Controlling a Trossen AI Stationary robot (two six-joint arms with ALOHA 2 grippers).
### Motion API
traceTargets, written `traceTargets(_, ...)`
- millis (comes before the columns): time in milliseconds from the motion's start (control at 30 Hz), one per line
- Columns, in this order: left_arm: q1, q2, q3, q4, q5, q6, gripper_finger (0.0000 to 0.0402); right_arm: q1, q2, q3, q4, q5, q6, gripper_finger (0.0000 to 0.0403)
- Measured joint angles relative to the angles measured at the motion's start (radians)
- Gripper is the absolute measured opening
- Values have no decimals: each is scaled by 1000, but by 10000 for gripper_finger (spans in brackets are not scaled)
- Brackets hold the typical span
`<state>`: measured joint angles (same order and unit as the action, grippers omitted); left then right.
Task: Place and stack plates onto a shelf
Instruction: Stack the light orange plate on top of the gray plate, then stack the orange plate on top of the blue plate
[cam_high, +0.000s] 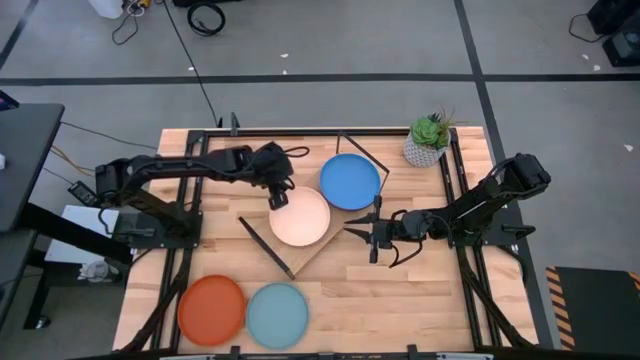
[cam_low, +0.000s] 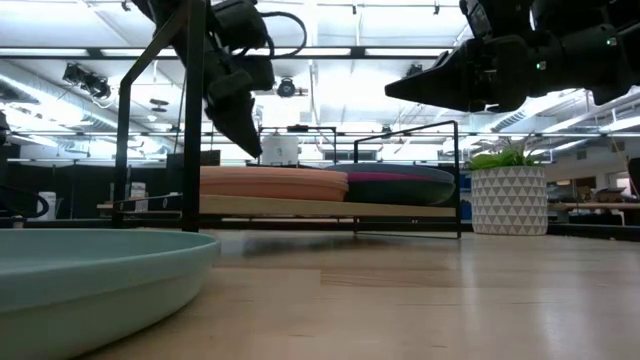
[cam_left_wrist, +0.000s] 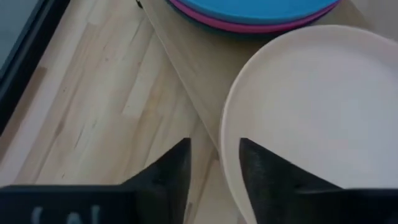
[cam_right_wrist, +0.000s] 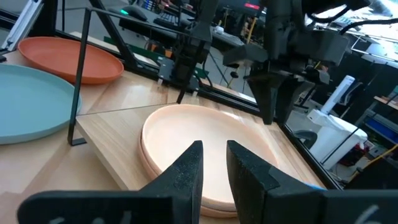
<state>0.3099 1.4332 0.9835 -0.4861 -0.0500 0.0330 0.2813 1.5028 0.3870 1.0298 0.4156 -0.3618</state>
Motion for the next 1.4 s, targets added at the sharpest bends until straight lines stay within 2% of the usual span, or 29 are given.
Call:
traceTargets(133,-20,-29,61,-91,49,6,160,0,0,0,-12,0,0,77)
traceTargets(267,-96,-102,81,-52,169,53,156,0,0,0,-21,0,0,77)
traceTargets(433,-257,-166,83,-14,302,27,144,0,0,0,-28,0,0,77)
traceTargets(533,-384,-184,83,17,313,-56,142,0,0,0,-44,0,0,77)
traceTargets(600,-473,-186,83,51,299,-147,142,0,0,0,-51,0,0,77)
traceTargets(667,-564,-184,83,57,243,-262,142,2,0,0,-59,0,1,77)
traceTargets(900,-848,-133,83,58,67,-756,141,47,0,0,-98,0,27,77)
traceTargets(1100,-1043,-75,82,-69,-152,-1208,141,107,0,0,-124,1,43,77)
traceTargets(1233,-1143,4,82,-129,-171,-1517,141,130,0,0,-110,9,3,77)
traceTargets(1400,-1208,115,82,-115,-157,-1762,141,137,0,0,-111,8,0,77)
